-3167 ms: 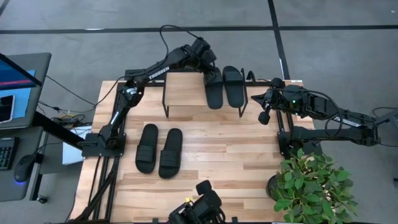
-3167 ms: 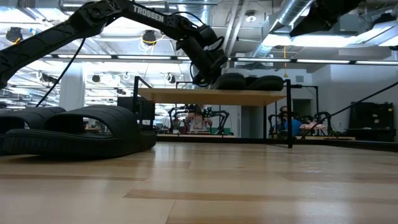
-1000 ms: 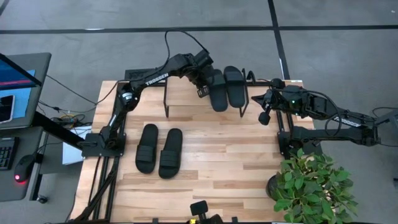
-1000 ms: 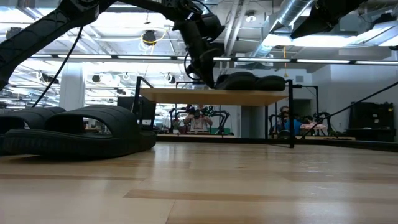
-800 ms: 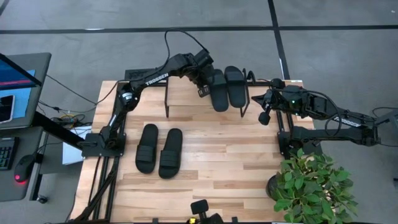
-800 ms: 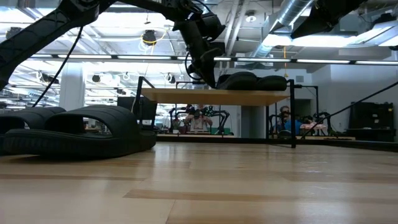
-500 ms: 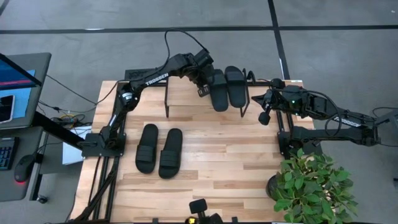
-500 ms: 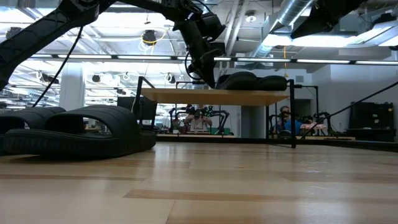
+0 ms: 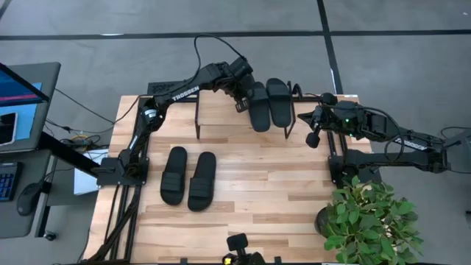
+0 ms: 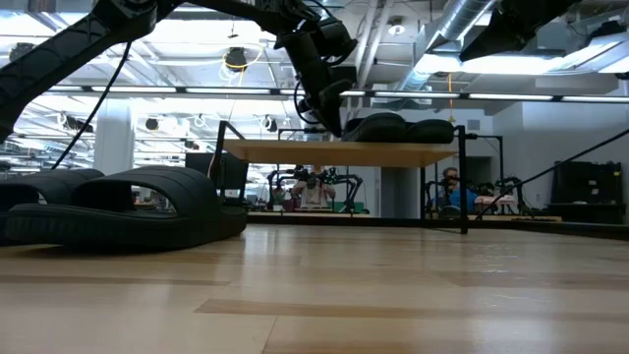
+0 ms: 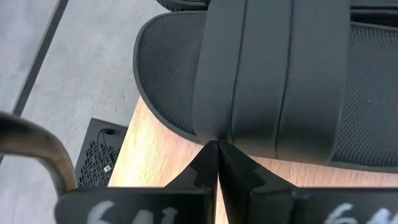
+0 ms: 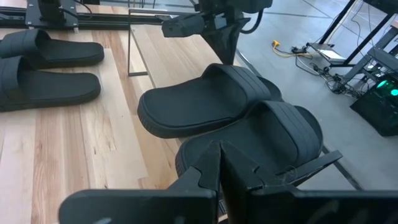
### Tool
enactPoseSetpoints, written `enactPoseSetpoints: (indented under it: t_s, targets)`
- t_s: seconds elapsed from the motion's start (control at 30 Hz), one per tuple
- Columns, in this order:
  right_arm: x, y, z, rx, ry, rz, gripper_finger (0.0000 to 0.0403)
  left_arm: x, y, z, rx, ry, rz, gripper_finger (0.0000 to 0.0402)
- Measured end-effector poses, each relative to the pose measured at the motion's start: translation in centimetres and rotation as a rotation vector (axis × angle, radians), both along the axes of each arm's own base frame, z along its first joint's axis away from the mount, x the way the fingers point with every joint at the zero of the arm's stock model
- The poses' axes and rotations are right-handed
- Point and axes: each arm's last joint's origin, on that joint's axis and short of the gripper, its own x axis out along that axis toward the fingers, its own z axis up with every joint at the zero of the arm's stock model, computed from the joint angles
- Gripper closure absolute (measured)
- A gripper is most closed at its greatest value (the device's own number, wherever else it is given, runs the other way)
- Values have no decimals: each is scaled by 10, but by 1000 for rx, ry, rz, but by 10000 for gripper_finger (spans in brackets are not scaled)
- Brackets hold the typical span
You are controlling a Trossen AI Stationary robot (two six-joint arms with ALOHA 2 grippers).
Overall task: Pick and place slides into the shelf
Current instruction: Put the right black slide on the shelf, then put the left black slide on the shelf
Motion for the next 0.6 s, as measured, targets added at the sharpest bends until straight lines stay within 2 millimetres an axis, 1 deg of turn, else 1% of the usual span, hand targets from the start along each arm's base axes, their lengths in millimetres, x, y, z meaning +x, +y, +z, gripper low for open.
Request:
enactPoseSetpoints:
  t_s: [0.33,0.43,0.5,0.6]
  targets:
    - [0,0,0,0,0,0,403,1,0,0,11,-5,-2,401]
    - [0,0,0,0,0,0,403,-2,1,2,72,40,52,401]
    - [0,0,0,-1,-5,0,403,-7,2,10,139,58,114,401]
    - [1,0,3,-9,-31,3,403,-16,0,37,216,25,185,401]
